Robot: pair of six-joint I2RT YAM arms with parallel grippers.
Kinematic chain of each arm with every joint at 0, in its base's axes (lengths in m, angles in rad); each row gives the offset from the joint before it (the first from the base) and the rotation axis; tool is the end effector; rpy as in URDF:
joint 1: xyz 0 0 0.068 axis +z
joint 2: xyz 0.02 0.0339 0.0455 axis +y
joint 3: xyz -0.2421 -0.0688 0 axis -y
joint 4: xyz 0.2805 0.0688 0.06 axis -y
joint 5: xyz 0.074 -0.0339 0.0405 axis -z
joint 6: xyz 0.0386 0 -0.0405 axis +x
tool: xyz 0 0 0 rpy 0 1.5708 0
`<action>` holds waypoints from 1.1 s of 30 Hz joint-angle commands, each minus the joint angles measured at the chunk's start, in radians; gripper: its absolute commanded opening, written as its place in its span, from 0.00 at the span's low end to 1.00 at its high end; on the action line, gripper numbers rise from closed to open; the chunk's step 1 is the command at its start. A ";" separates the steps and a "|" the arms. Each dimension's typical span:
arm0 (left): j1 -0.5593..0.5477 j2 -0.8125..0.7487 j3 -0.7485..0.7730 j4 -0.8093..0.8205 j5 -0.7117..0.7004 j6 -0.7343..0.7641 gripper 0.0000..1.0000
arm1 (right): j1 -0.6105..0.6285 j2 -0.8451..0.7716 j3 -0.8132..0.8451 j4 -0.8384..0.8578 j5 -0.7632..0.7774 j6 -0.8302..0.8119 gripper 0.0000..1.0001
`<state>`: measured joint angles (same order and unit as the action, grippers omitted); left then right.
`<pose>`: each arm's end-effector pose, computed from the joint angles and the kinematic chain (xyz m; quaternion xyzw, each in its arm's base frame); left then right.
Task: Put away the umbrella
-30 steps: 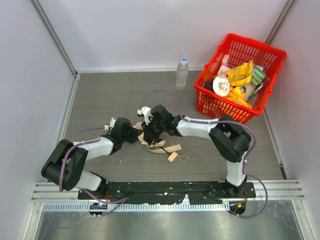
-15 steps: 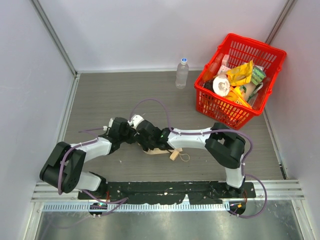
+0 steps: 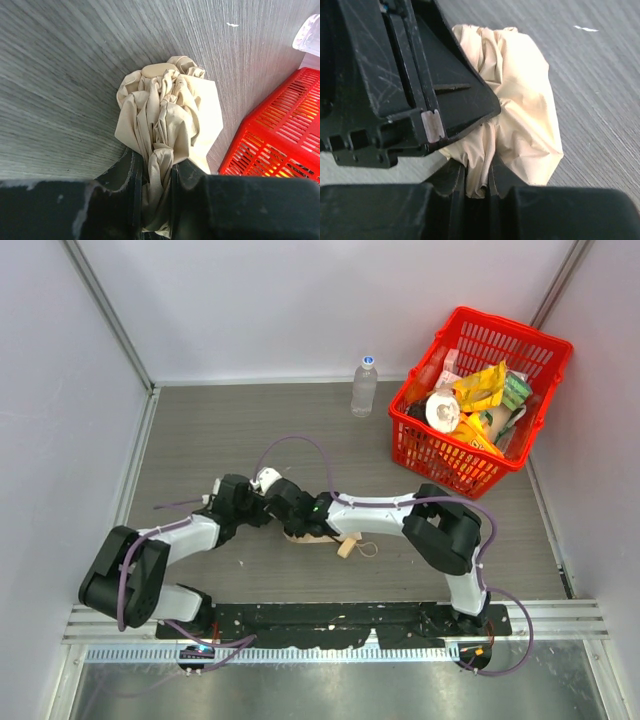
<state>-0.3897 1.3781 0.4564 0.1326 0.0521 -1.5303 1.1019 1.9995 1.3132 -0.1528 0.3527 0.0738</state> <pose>0.2492 -0.1045 0.0841 -0.4906 0.7834 -0.3258 0.1987 0.2149 0.3948 0.1203 -0.3974 0.8314 0.0590 0.3839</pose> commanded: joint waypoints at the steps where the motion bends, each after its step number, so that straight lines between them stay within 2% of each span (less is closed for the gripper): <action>1: -0.077 -0.043 -0.041 -0.202 -0.021 0.056 0.05 | -0.062 0.094 -0.077 -0.252 -0.199 -0.140 0.01; 2: -0.078 -0.069 -0.033 -0.220 -0.037 0.077 0.21 | -0.086 0.081 -0.086 -0.249 -0.310 -0.122 0.01; 3: -0.078 -0.101 -0.024 -0.250 -0.081 0.105 0.41 | -0.097 0.076 -0.091 -0.243 -0.428 -0.112 0.01; 4: -0.078 -0.132 -0.022 -0.280 -0.112 0.123 0.68 | -0.120 0.074 -0.094 -0.241 -0.476 -0.092 0.01; 6: -0.077 -0.218 -0.031 -0.310 -0.176 0.169 0.96 | -0.145 0.074 -0.095 -0.231 -0.589 -0.074 0.01; 7: -0.077 -0.267 -0.032 -0.333 -0.204 0.192 1.00 | -0.155 0.074 -0.095 -0.228 -0.631 -0.053 0.01; 11: -0.074 -0.445 -0.016 -0.441 -0.305 0.272 1.00 | -0.200 0.071 -0.103 -0.205 -0.719 0.009 0.01; 15: -0.071 -0.496 -0.012 -0.456 -0.262 0.292 1.00 | -0.252 0.079 -0.109 -0.182 -0.813 0.076 0.01; 17: -0.071 -0.491 -0.031 -0.386 -0.223 0.292 1.00 | -0.278 0.090 -0.106 -0.180 -0.860 0.096 0.01; 20: -0.069 -0.418 -0.035 -0.263 -0.167 0.285 1.00 | -0.309 0.111 -0.103 -0.169 -0.931 0.112 0.01; 24: -0.071 -0.252 0.059 -0.278 -0.139 0.286 1.00 | -0.346 0.130 -0.103 -0.139 -1.001 0.139 0.01; 28: -0.075 -0.202 0.073 -0.272 -0.184 0.184 0.99 | -0.364 0.157 -0.089 -0.131 -1.044 0.147 0.01; 33: -0.086 -0.185 0.070 -0.185 -0.170 0.119 1.00 | -0.384 0.182 -0.080 -0.119 -1.069 0.156 0.01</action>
<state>-0.4641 1.1957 0.4950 -0.1566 -0.1108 -1.3437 0.7082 2.0697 1.2964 -0.0395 -0.7353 0.2340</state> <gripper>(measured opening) 0.994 0.204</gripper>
